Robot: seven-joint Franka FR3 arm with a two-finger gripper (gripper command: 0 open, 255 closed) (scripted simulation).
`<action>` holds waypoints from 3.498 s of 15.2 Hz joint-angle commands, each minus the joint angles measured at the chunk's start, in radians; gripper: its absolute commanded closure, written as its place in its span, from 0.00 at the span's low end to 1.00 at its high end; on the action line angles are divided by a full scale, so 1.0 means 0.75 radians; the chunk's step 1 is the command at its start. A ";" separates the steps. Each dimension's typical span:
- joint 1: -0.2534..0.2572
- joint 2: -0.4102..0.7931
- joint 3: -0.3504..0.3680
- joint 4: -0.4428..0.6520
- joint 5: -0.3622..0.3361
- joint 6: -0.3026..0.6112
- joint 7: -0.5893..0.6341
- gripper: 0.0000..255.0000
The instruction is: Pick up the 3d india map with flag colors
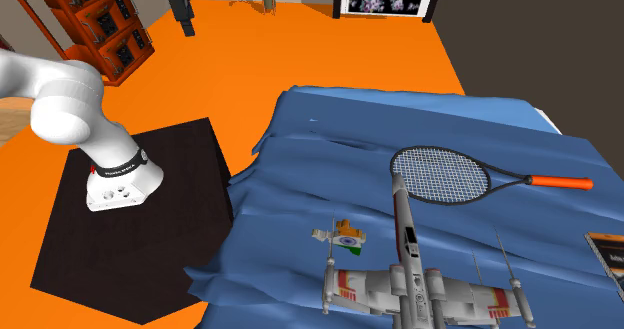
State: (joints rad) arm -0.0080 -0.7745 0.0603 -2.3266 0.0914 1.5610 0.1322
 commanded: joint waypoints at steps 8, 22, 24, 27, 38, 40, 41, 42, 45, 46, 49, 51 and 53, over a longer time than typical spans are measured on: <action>-0.082 0.125 -0.087 -0.130 -0.084 0.264 -0.062 0.00; -0.235 0.581 -0.276 -0.167 -0.198 0.792 -0.167 0.00; -0.252 0.662 -0.304 -0.147 -0.202 0.860 -0.184 0.00; -0.277 0.790 -0.344 -0.107 -0.198 0.956 -0.212 0.00; -0.383 1.284 -0.446 0.151 -0.064 1.216 -0.363 0.00; -0.412 1.376 -0.451 0.215 -0.027 1.246 -0.394 0.00; -0.428 1.421 -0.451 0.249 -0.009 1.258 -0.408 0.00; -0.445 1.466 -0.451 0.285 0.009 1.269 -0.422 0.00; -0.501 1.602 -0.444 0.400 0.058 1.295 -0.458 0.00; -0.520 1.647 -0.442 0.441 0.073 1.300 -0.468 0.00; -0.572 1.765 -0.433 0.556 0.107 1.309 -0.490 0.00; -0.578 1.791 -0.425 0.558 0.116 1.334 -0.495 0.00; -0.584 1.819 -0.417 0.561 0.125 1.358 -0.500 0.00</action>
State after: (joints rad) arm -0.4409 0.5670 -0.2558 -1.9041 0.1811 2.5599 -0.2371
